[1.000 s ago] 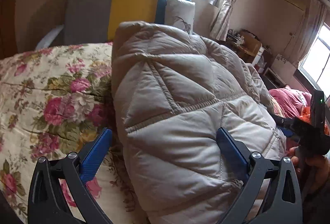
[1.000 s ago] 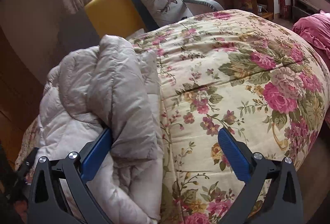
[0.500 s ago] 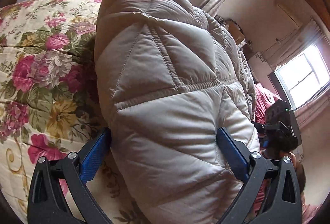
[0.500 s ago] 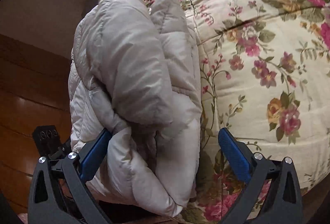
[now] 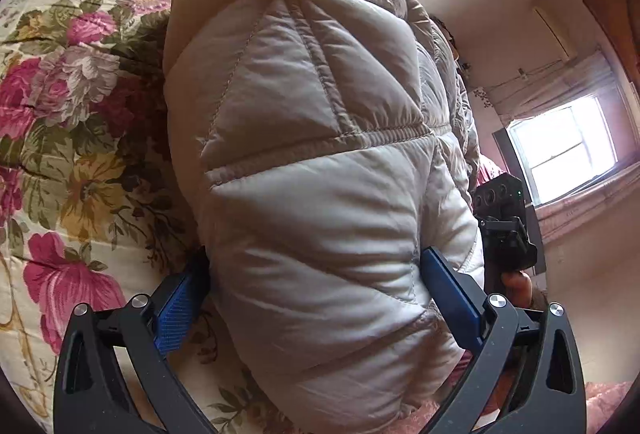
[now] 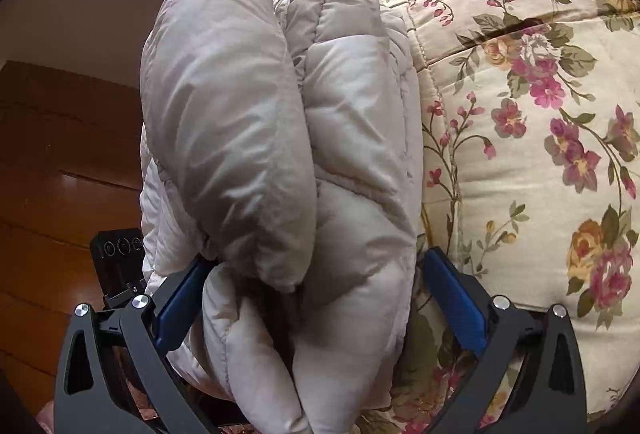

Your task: Fold large clothes

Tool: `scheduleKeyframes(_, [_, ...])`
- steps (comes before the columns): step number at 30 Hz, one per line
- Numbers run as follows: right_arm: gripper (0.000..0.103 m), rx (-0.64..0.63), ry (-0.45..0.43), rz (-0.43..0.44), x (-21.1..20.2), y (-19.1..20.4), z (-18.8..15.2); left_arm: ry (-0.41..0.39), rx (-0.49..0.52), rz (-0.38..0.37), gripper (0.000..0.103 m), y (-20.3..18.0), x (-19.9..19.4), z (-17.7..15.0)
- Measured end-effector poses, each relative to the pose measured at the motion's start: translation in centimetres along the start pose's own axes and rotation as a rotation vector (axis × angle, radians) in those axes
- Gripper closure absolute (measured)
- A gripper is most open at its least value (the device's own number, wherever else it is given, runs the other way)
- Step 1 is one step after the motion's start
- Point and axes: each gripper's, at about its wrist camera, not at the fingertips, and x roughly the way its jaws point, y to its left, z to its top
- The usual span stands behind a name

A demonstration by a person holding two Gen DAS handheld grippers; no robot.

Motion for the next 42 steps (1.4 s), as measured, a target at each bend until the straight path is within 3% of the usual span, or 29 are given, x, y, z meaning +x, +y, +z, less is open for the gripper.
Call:
scheduleKeyframes(8, [0.002,-0.018,-0.003,0.013,1.3,0.9,0.4,0.018,-0.032,-0.009,0.003,0.3,1.3,-0.6])
scheduleKeyframes(18, [0.002,-0.045,-0.014,-0.001,4.3,3.3,0.6,-0.017,0.026,0.06,0.003,-1.7,1.8,-1.7])
scheduleKeyframes(24, [0.01,-0.115,-0.11,0.024,4.4,5.4,-0.9,-0.123,0.148,0.16,0.024,-5.9,0.0,-3.2])
scheduleKeyframes(27, [0.011,-0.124,-0.153,0.035,4.4,6.4,-2.1,-0.166,0.203,0.198,0.029,-7.1,-0.9,-3.6])
scheduleKeyframes(37, [0.011,-0.207,-0.245,0.105,8.0,12.6,-4.5,-0.352,0.382,0.353,0.034,-9.9,-5.0,-4.3])
scheduleKeyframes(42, [0.011,-0.251,-0.26,0.163,11.6,15.8,-4.7,-0.433,0.408,0.404,0.035,-10.0,-7.6,-4.9])
